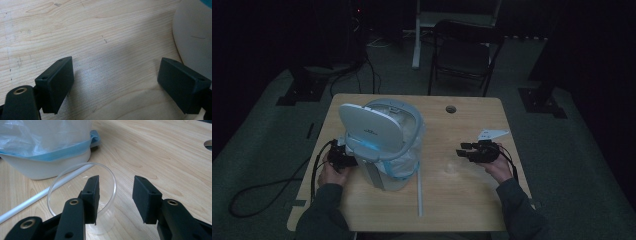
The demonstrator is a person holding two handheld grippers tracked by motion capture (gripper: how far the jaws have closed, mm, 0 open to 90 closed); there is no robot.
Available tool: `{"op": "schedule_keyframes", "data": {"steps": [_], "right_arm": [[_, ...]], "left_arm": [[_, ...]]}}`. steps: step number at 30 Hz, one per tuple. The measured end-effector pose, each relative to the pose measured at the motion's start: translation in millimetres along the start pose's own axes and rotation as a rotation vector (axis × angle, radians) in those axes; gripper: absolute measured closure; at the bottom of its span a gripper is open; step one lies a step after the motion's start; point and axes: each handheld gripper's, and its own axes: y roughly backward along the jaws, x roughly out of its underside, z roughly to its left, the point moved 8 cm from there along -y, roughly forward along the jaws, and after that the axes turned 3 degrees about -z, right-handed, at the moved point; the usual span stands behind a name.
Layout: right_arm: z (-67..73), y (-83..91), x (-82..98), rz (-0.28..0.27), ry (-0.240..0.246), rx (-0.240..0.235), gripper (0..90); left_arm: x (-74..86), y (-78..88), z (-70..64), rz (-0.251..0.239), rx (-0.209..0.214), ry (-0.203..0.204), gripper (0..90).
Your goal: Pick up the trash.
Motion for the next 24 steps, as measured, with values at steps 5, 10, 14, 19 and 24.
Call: {"op": "schedule_keyframes", "data": {"steps": [5, 10, 14, 19, 24], "right_arm": [[0.2, -0.7, 2.7, 0.014, -0.002, -0.009, 63.7], [1.7, 0.2, 12.4, 0.054, 0.012, -0.035, 77.2], [2.0, 1.1, 19.6, 0.081, 0.022, -0.048, 79.3], [2.8, 2.5, 22.4, 0.093, 0.025, -0.060, 80.5], [-2.7, 6.7, 11.9, 0.010, -0.004, -0.036, 84.5]], "left_arm": [[0.0, 0.0, 0.0, 0.000, 0.000, 0.000, 14.4], [0.0, 0.0, 0.0, 0.000, 0.000, 0.000, 14.4], [0.0, 0.0, 0.0, 0.000, 0.000, 0.000, 14.4], [0.0, 0.0, 0.0, 0.000, 0.000, 0.000, 14.4], [0.0, -0.1, -0.1, 0.000, 0.000, 0.000, 14.4]]}}
